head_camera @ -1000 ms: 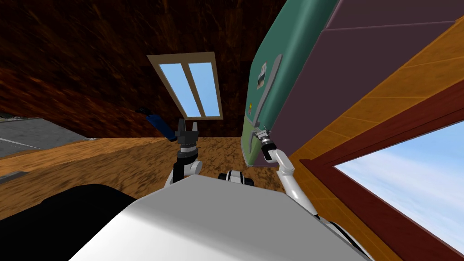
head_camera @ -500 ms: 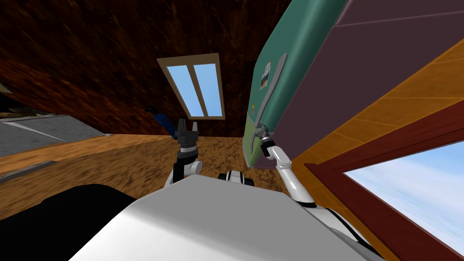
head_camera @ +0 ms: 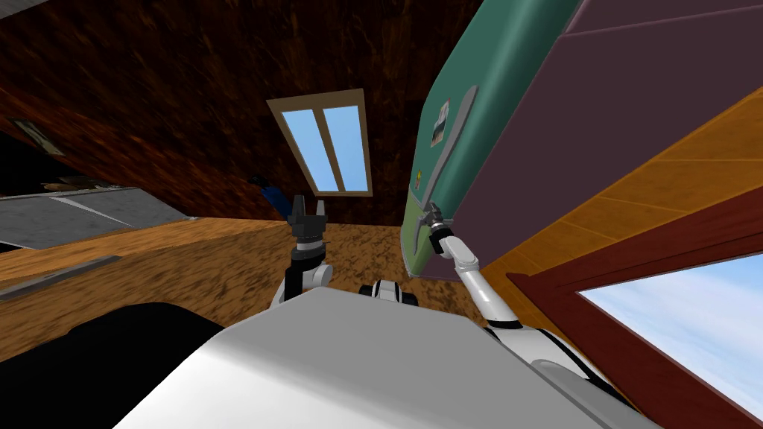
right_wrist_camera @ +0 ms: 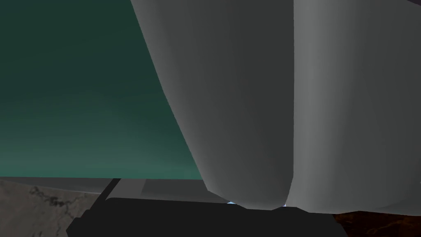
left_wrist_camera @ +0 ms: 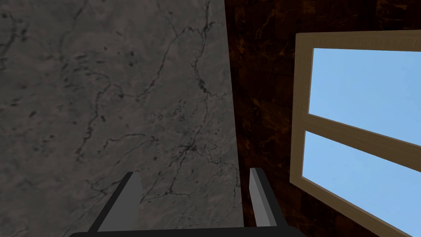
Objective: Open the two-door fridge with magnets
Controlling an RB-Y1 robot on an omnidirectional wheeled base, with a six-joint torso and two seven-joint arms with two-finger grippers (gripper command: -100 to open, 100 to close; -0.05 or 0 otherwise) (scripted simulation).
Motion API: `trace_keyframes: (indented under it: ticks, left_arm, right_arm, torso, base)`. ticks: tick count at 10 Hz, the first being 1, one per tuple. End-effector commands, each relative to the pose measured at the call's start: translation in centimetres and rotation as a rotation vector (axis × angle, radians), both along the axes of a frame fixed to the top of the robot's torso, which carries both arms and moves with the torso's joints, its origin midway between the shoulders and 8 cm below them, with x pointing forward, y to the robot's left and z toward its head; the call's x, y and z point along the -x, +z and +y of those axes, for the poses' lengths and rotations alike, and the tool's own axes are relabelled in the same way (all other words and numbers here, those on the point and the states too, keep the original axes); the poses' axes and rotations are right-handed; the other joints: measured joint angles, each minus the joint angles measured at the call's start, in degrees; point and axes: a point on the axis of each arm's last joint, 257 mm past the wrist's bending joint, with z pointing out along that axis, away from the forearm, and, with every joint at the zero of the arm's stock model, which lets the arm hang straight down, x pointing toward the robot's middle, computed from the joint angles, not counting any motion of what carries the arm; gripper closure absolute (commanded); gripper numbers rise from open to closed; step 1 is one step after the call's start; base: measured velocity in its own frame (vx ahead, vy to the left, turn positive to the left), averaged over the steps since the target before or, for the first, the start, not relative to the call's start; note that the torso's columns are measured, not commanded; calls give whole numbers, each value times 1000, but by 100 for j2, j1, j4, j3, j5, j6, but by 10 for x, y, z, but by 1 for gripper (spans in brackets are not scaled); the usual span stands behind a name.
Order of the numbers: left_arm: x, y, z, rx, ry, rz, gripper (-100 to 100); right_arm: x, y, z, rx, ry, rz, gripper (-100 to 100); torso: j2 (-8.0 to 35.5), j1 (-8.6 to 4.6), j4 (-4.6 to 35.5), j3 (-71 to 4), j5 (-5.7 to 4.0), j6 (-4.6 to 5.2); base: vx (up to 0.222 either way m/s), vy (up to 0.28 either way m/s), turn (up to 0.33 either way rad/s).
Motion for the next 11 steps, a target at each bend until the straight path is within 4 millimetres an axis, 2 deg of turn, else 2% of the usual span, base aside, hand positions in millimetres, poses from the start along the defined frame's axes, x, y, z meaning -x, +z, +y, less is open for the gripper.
trace_keyframes:
  ticks: [1, 3, 4, 5, 6, 7, 8, 9, 10, 11]
  left_arm:
    - [0, 0, 0, 0, 0, 0, 0]
    - [0, 0, 0, 0, 0, 0, 0]
    - [0, 0, 0, 0, 0, 0, 0]
    - [0, 0, 0, 0, 0, 0, 0]
    - [0, 0, 0, 0, 0, 0, 0]
    - [0, 0, 0, 0, 0, 0, 0]
    - [0, 0, 0, 0, 0, 0, 0]
    - [0, 0, 0, 0, 0, 0, 0]
    - [0, 0, 0, 0, 0, 0, 0]
    - [0, 0, 0, 1, 0, 0, 0]
  right_arm:
    - [-8, 6, -10, 94, -34, -17, -100]
    - [-10, 7, -12, 129, -45, -22, -100]
    - [-7, -3, -5, 79, -30, -4, -100]
    - [-14, 4, -15, 61, -33, -3, -100]
    - [-10, -7, -6, 69, -27, 9, -100]
    - [-10, -9, -6, 68, -25, 14, 100]
    - [-12, -7, -18, 66, -58, 10, 100]
    - [-12, -7, -18, 66, -58, 10, 100]
    - [-15, -6, -31, 67, -91, 10, 100]
    - [-15, -6, -31, 67, -91, 10, 100]
  torso:
    - [-13, 10, 3, -12, 23, 6]
    - [-30, 23, 6, -29, 51, 10]
    - [-34, 25, 7, -33, 55, 4]
    - [-25, 27, -6, -23, 33, 0]
    - [-55, 20, 0, -37, 15, -14]
    - [-49, 5, -11, -33, -2, -17]
    - [-36, -6, -27, -22, -12, -12]
    - [-64, 47, -58, -36, -12, -16]
    - [-75, 36, -53, -45, -10, -21]
    - [-73, 27, -54, -43, -15, -18]
  base:
    - [-10, 6, 34]
    - [-2, 5, 15]
    - [-13, 1, -8]
    - [29, 35, -35]
    - [3, 25, -32]
    - [-19, 7, -20]
    - [42, 200, -52]
    - [55, 231, -57]
    - [42, 283, -27]
    - [26, 287, -24]
